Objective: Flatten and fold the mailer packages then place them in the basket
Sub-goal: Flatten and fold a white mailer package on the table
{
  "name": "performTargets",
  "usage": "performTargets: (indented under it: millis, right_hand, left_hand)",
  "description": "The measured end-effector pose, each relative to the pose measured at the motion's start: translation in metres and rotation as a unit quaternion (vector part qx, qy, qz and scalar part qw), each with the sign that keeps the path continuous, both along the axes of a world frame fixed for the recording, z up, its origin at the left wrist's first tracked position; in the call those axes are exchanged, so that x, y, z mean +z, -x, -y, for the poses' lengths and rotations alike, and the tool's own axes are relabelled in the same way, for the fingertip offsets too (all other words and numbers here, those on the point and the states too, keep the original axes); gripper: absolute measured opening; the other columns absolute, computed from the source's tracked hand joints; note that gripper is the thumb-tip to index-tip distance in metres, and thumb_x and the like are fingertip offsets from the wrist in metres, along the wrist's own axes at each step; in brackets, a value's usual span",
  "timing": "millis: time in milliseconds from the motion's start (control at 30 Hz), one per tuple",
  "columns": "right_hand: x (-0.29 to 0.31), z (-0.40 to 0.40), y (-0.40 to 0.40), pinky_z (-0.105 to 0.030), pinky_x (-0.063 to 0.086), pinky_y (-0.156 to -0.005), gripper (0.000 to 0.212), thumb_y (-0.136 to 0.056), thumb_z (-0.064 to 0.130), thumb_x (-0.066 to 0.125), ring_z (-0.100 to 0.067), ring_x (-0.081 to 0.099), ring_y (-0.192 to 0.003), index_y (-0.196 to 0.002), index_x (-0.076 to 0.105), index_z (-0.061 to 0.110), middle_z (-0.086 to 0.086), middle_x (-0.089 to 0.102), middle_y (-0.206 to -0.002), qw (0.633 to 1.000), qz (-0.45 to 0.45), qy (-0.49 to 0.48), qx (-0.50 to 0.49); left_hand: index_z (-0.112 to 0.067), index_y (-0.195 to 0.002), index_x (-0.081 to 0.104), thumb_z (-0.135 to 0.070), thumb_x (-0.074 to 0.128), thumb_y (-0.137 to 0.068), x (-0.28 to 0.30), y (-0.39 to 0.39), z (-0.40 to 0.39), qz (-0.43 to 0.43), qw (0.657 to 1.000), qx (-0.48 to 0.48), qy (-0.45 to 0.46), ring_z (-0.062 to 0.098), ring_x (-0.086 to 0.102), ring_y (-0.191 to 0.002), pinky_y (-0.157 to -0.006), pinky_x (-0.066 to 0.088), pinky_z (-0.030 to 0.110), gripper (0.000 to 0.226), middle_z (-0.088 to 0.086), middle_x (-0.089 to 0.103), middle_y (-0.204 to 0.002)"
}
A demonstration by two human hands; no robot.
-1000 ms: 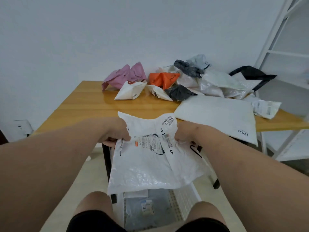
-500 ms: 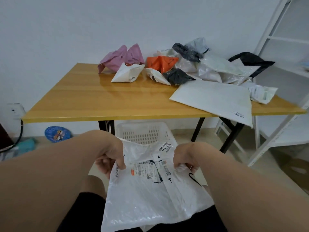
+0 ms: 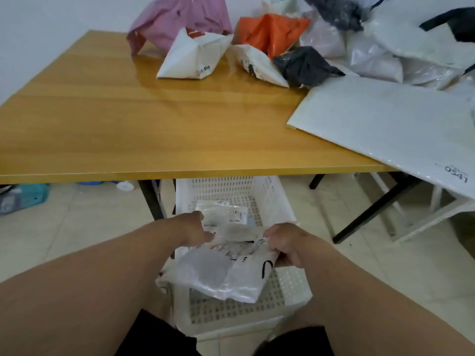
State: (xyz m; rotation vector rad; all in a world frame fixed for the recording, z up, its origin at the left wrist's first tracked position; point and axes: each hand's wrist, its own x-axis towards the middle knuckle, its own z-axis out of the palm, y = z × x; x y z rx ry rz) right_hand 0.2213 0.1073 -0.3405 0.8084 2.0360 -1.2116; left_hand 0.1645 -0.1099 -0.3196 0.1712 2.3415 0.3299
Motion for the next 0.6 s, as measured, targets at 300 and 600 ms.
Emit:
performTargets:
  millis: [300,600]
  right_hand:
    - [-0.049,0.017,0.066,-0.044,0.06,-0.073,0.019,-0.096,-0.008,0.043,-0.034,0.067,-0.081,-0.081,0.052,-0.001,-0.022,0.061,-0.079,0.98,0.035,0.034,-0.194]
    - [-0.095,0.028,0.088,-0.026,0.041,-0.079,0.032,-0.095,0.024,0.06,-0.019,0.055,-0.091,-0.07,0.045,0.012,-0.005,0.053,-0.098,0.983,0.022,-0.178,0.029]
  left_hand:
    - [-0.025,-0.152,0.028,-0.082,0.035,-0.082,-0.053,0.028,-0.036,0.227,0.968,0.107,-0.018,0.018,0.055,-0.065,-0.075,0.051,0.031,0.09,0.008,0.06,-0.084]
    - [-0.042,-0.153,-0.005,-0.038,0.068,-0.091,-0.099,0.043,-0.033,0.217,0.972,0.077,-0.041,0.021,0.068,-0.067,-0.073,0.059,0.038,0.097,0.02,0.06,-0.126]
